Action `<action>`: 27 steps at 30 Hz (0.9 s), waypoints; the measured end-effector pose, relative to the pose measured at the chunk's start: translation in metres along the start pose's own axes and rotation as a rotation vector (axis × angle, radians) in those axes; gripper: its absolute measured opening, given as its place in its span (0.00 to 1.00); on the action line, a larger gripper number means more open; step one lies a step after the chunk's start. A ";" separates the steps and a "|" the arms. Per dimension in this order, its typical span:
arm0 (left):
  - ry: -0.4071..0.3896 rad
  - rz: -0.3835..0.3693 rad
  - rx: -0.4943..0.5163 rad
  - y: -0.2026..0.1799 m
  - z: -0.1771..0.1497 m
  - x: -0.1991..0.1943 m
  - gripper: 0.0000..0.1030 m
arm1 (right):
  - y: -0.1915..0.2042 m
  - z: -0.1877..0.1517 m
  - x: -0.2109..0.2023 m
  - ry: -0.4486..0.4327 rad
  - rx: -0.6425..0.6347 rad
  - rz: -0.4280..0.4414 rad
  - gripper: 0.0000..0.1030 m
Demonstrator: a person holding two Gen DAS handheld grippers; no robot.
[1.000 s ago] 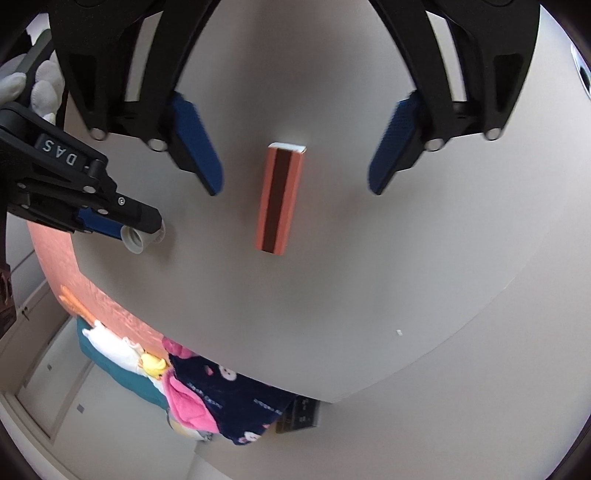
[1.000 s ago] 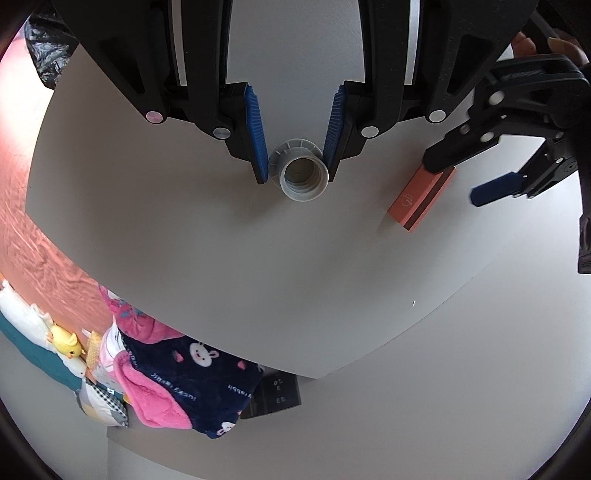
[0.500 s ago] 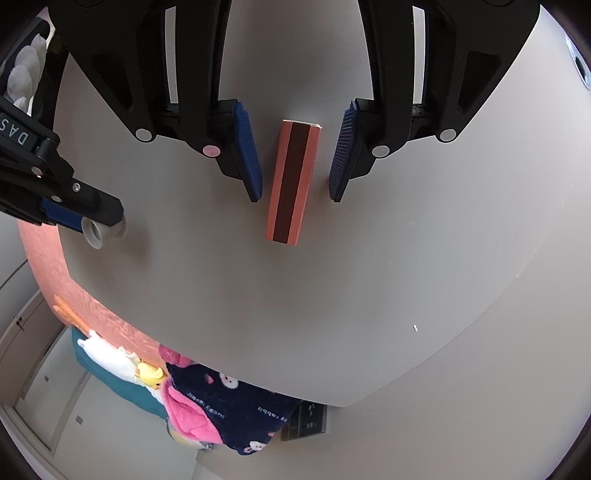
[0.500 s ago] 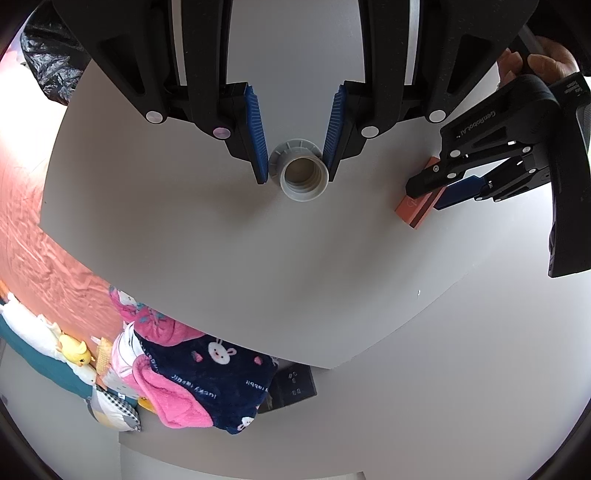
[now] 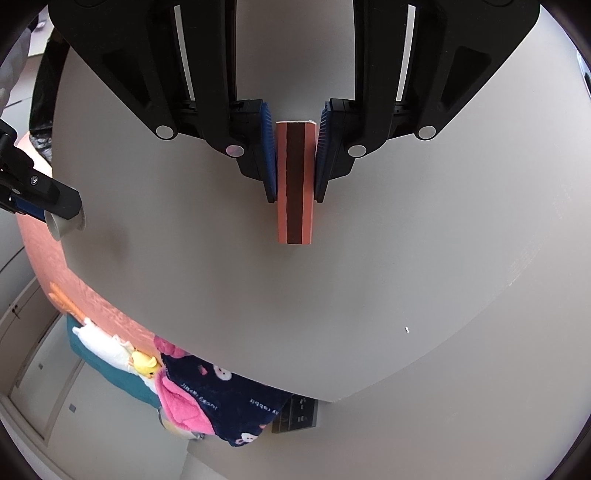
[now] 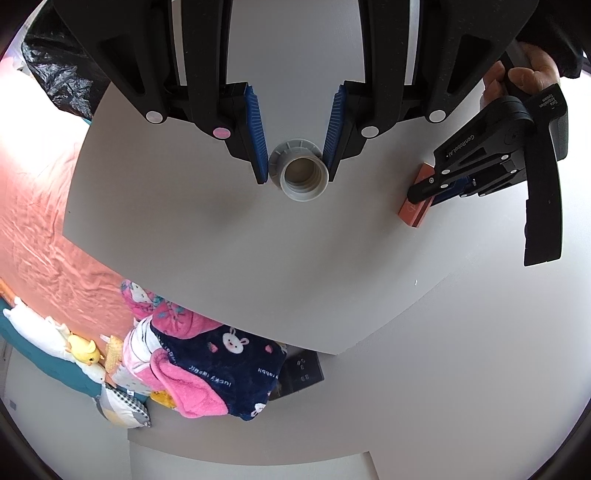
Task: Collect trash
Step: 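Carry the pink strip and white cup over the black trash bag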
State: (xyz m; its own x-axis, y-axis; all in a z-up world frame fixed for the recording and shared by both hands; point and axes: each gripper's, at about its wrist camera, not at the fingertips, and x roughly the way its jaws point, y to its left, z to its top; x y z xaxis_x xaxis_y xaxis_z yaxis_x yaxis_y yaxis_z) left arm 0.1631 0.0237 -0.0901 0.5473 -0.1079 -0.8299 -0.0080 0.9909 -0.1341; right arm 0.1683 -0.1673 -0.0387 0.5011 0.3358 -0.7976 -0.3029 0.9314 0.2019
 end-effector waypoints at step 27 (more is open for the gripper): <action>-0.040 -0.208 0.082 -0.101 -0.001 -0.063 0.18 | -0.057 -0.034 -0.102 -0.117 0.071 0.001 0.31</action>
State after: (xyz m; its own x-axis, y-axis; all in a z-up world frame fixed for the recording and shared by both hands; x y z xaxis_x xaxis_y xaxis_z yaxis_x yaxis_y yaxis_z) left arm 0.1288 -0.0701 -0.0246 0.5626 -0.3088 -0.7669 0.1752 0.9511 -0.2544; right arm 0.1071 -0.2589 0.0120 0.5930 0.3471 -0.7265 -0.2473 0.9372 0.2458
